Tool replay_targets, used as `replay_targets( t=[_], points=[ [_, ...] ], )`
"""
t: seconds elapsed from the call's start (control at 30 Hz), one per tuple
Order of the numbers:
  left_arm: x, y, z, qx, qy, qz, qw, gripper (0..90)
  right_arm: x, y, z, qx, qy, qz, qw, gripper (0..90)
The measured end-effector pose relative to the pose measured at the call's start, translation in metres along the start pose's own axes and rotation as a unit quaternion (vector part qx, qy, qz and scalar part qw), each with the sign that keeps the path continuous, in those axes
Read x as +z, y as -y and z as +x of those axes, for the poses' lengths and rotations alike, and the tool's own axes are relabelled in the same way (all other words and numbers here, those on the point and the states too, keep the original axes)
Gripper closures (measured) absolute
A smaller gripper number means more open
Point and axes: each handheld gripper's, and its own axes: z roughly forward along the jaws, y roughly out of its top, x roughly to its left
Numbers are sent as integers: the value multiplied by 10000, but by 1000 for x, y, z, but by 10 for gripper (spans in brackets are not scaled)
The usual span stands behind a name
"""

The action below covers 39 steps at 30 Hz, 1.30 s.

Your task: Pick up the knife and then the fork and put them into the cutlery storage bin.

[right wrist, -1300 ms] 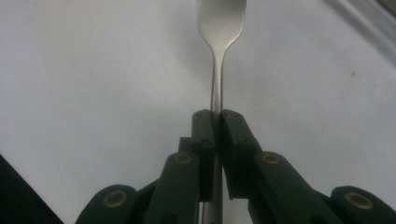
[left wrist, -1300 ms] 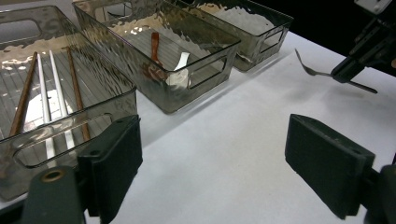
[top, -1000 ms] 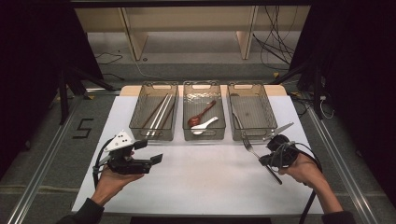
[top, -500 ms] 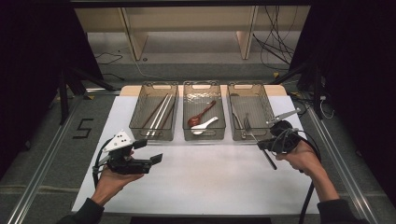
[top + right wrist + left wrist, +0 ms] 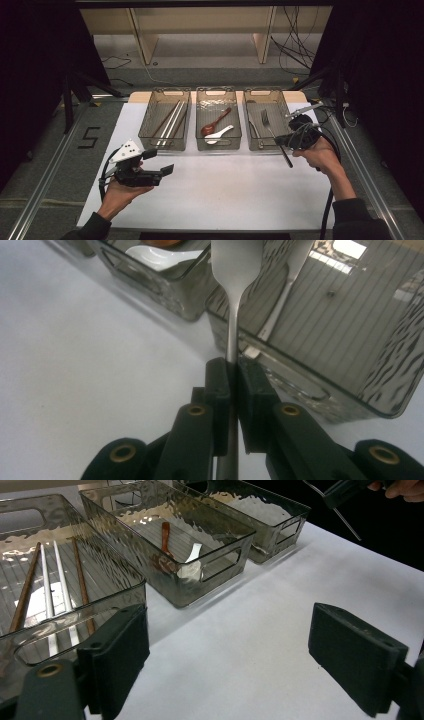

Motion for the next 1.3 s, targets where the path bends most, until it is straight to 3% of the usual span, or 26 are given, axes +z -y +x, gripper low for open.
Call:
replay_targets(
  t=[0.47, 1.3],
  points=[
    [0, 0, 0, 2, 1, 4, 10000, 161, 1, -40, -13, 269, 97, -328, 9991, 847],
    [0, 0, 1, -7, 13, -3, 10000, 161, 25, -92, -35, 809, 475, -429, 9947, 847]
  ],
)
